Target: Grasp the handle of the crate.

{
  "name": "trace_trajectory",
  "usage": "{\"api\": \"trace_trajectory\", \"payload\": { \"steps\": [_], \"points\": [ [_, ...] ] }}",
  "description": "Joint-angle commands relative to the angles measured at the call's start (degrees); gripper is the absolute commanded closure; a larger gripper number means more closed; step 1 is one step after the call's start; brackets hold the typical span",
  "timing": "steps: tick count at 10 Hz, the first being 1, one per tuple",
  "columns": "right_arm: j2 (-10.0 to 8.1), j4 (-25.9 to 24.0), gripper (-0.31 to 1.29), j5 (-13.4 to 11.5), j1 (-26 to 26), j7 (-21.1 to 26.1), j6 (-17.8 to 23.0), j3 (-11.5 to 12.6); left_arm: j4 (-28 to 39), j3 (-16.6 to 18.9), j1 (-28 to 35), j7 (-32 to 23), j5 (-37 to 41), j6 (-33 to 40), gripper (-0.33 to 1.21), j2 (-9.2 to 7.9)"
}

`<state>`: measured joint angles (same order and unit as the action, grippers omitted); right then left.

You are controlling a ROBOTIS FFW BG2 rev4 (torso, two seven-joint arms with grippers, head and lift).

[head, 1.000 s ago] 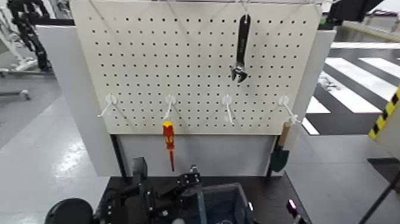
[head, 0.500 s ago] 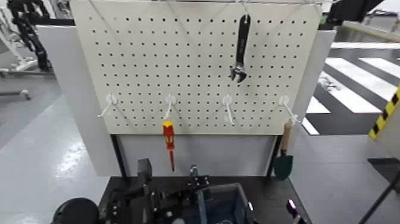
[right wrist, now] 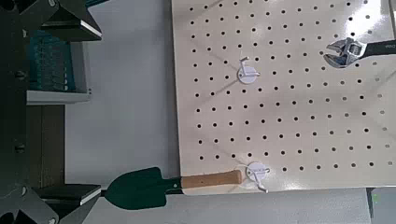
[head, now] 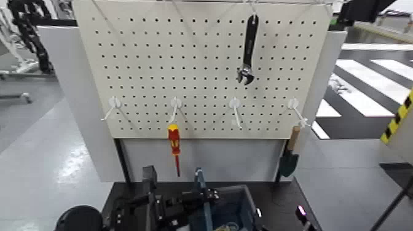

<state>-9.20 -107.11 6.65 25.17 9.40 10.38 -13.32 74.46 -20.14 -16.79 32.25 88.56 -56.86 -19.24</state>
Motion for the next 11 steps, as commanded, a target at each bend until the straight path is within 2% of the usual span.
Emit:
{"api": "trace_trajectory", "payload": {
  "steps": [1, 5, 11],
  "points": [
    [-0.2, 0.2, 0.15, 0.2, -0.1, 0.0, 0.1, 0.0, -0.1, -0.2, 0.2, 0.4, -0.1, 0.1, 1.19, 0.0],
    [-0.11, 0.1, 0.15, 0.4, 0.0, 0.0, -0.1, 0.1, 2.2, 0.5, 2.5, 1.1, 0.0, -0.7, 1.19, 0.08],
    [0.06, 0.0, 0.15, 0.3, 0.1, 0.0, -0.3, 0.2, 10.1, 2.0, 7.4, -0.3, 3.6, -3.0, 1.19, -0.36]
  ]
}}
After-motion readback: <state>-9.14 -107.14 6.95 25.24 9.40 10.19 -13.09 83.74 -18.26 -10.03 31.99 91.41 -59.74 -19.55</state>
